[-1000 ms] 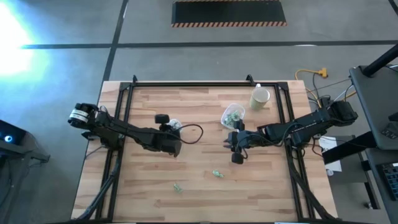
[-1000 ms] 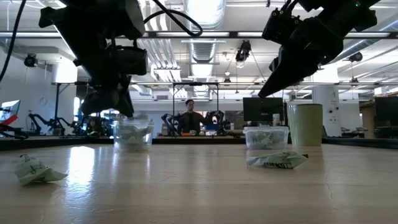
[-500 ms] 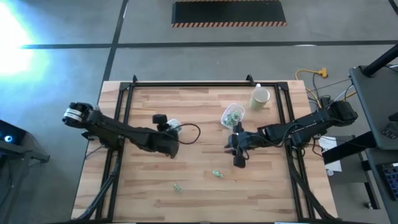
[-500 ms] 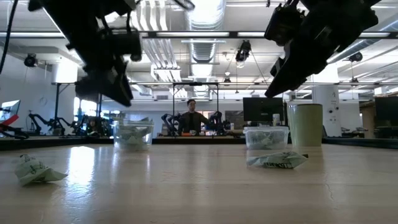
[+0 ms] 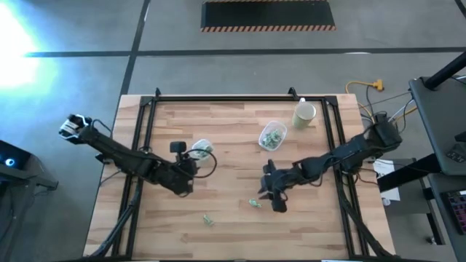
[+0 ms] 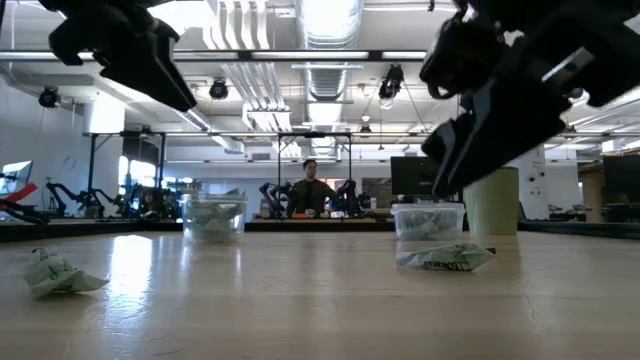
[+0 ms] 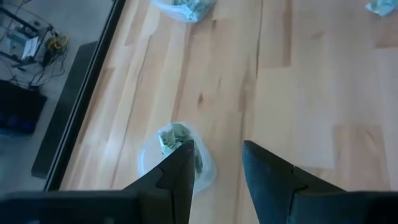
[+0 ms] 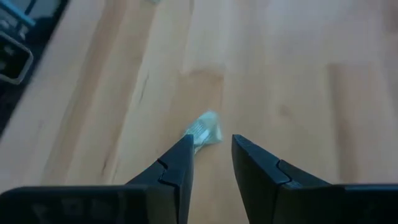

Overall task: Pick and place items into bin
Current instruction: Put the stevia packet into the right transparent bin

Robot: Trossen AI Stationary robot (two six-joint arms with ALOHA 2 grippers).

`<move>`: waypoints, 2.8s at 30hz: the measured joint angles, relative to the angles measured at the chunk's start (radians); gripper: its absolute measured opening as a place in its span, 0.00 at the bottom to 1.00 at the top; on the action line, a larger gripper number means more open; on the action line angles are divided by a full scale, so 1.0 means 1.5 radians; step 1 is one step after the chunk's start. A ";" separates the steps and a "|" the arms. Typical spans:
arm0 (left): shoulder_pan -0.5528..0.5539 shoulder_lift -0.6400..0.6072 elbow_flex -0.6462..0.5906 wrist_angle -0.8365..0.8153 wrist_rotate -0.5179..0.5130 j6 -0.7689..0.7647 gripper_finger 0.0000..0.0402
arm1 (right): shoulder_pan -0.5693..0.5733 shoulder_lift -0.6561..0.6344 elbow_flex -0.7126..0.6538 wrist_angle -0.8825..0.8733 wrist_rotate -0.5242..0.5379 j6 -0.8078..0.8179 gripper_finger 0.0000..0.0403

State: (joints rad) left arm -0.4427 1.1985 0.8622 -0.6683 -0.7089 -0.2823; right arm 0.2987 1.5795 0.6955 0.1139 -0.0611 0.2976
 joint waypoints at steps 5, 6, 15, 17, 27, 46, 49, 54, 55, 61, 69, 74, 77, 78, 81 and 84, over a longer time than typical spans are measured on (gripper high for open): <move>-0.010 0.001 -0.001 0.003 -0.001 0.000 0.29 | 0.005 0.068 0.029 -0.004 0.000 0.027 0.26; -0.010 0.003 -0.001 0.003 -0.001 0.000 0.29 | 0.006 0.079 0.037 -0.004 0.000 0.027 0.26; -0.011 0.011 -0.002 0.001 -0.001 0.000 0.29 | 0.013 0.126 0.078 -0.003 -0.017 0.029 0.31; -0.011 0.011 -0.002 0.002 -0.001 -0.001 0.29 | 0.017 0.132 0.080 -0.005 -0.018 0.029 0.32; -0.011 0.011 -0.002 0.003 -0.001 -0.002 0.29 | 0.034 0.155 0.091 -0.014 -0.012 0.027 0.35; -0.011 0.011 -0.002 0.003 -0.001 -0.002 0.29 | 0.034 0.153 0.149 -0.125 0.039 -0.080 0.03; -0.011 0.011 -0.002 0.003 -0.001 -0.002 0.29 | 0.035 0.153 0.182 -0.175 0.071 -0.096 0.03; -0.011 0.011 -0.002 0.003 0.001 -0.002 0.29 | 0.037 0.153 0.257 -0.314 0.175 -0.124 0.03; -0.011 0.011 -0.002 0.003 0.001 -0.002 0.29 | 0.037 0.153 0.272 -0.349 0.211 -0.124 0.03; -0.011 0.011 -0.002 0.004 0.001 -0.002 0.29 | 0.036 0.153 0.330 -0.537 0.500 -0.080 0.03; -0.011 0.011 -0.003 0.004 0.001 -0.002 0.29 | -0.002 0.153 0.293 -0.585 0.704 -0.058 0.03; -0.011 0.011 -0.003 0.004 0.001 -0.002 0.29 | -0.072 0.146 0.248 -0.594 0.704 -0.040 0.03; -0.011 0.011 -0.003 0.004 0.001 -0.002 0.29 | -0.114 0.142 0.228 -0.590 0.704 -0.001 0.03; -0.011 0.011 -0.003 0.004 0.001 -0.001 0.29 | -0.124 0.141 0.221 -0.586 0.704 0.013 0.03; -0.011 0.011 -0.003 0.004 0.001 -0.001 0.29 | -0.141 0.139 0.199 -0.552 0.703 0.027 0.03; -0.011 0.011 -0.003 0.005 0.001 -0.001 0.29 | -0.146 0.139 0.183 -0.517 0.701 0.026 0.03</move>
State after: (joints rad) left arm -0.4599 1.2152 0.8570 -0.6612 -0.7074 -0.2836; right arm 0.0802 1.7878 0.9693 -0.6622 0.9904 0.3359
